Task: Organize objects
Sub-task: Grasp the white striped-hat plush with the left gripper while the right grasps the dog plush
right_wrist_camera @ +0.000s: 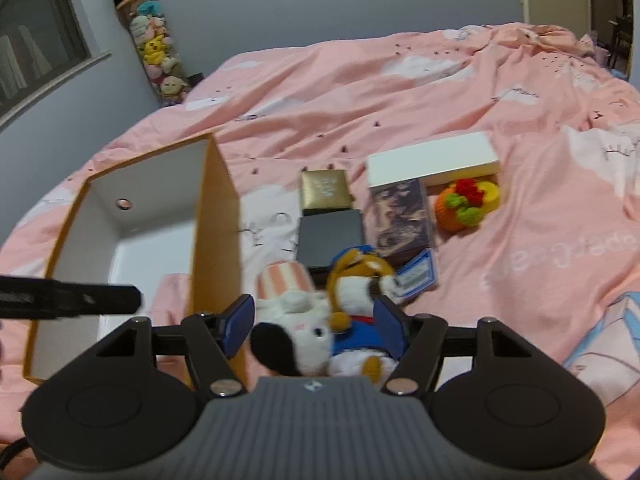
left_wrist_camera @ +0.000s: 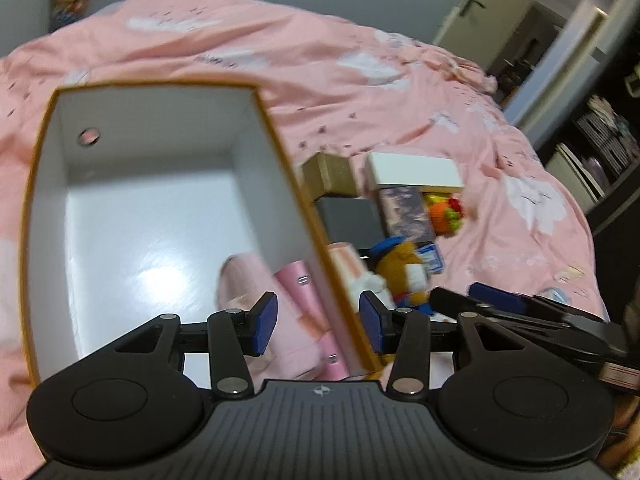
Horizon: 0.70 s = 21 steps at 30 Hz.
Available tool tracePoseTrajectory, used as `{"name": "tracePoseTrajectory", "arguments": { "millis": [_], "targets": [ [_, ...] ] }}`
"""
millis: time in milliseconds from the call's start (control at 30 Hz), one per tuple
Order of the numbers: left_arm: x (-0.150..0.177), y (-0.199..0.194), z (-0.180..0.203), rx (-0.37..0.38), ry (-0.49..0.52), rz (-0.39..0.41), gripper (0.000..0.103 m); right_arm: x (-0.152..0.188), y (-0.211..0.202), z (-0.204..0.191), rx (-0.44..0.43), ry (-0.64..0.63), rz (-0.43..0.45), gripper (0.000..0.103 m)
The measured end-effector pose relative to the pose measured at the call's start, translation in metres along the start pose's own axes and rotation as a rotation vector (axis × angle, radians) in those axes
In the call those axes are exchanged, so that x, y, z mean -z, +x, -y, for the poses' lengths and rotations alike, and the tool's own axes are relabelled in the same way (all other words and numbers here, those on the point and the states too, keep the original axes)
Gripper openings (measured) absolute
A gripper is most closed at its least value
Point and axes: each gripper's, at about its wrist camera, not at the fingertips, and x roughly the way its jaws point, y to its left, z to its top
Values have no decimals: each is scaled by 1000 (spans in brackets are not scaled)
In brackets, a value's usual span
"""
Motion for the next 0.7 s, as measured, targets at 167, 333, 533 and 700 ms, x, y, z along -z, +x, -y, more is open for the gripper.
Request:
{"name": "tracePoseTrajectory", "arguments": {
  "millis": [167, 333, 533, 700],
  "targets": [
    [-14, 7, 25, 38, 74, -15, 52, 1, 12, 4, 24, -41, -44, 61],
    [-22, 20, 45, 48, 121, -42, 52, 4, 30, 1, 60, -104, -86, 58],
    [-26, 37, 57, 38, 153, -82, 52, 8, 56, 4, 81, -128, -128, 57],
    [-28, 51, 62, 20, 161, -117, 52, 10, 76, 13, 87, -122, -144, 55]
  ]
}}
